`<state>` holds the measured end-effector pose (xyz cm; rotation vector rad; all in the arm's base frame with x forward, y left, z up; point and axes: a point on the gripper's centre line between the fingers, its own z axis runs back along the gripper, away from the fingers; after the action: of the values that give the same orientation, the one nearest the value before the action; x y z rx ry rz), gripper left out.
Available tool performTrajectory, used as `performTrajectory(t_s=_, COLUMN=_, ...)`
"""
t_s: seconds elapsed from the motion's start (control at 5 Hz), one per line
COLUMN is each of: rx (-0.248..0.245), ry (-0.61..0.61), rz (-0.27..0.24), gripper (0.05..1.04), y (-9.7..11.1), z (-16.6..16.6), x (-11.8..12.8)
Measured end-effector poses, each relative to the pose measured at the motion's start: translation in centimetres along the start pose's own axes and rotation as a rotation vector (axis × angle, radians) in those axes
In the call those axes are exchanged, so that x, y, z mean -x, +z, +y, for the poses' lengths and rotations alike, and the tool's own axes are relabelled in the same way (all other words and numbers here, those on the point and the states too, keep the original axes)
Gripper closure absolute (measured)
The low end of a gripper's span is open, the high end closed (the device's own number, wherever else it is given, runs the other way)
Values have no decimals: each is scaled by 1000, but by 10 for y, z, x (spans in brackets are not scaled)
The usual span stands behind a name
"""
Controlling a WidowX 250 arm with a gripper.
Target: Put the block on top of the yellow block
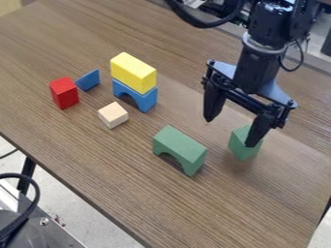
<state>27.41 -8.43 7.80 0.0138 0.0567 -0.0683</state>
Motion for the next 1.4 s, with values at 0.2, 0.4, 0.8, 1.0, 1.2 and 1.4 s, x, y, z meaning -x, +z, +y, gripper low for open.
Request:
performTrajectory(t_s=0.2, rx=-6, ry=0, rz=27, gripper=85, y=-8, z=1, x=2)
performTrajectory(t_s=0.4, rx=3, ry=-190, rz=7, gripper=85, y=-16, z=4, x=-13)
performTrajectory(t_s=0.8, rx=-9, ry=-334, rz=23, gripper=85, y=-20, z=20, x=-26)
performTrajectory(t_s=1.0, rx=17, ry=-336, rz=20, gripper=85, y=-20, z=17, x=-26)
performTrajectory(t_s=1.2, rx=50, ry=-327, rz=8, gripper=85, y=-15, z=11, x=-22)
performTrajectory(t_s=1.4, rx=71, ry=-328, rz=-12, gripper=85, y=-10, z=4, x=-20)
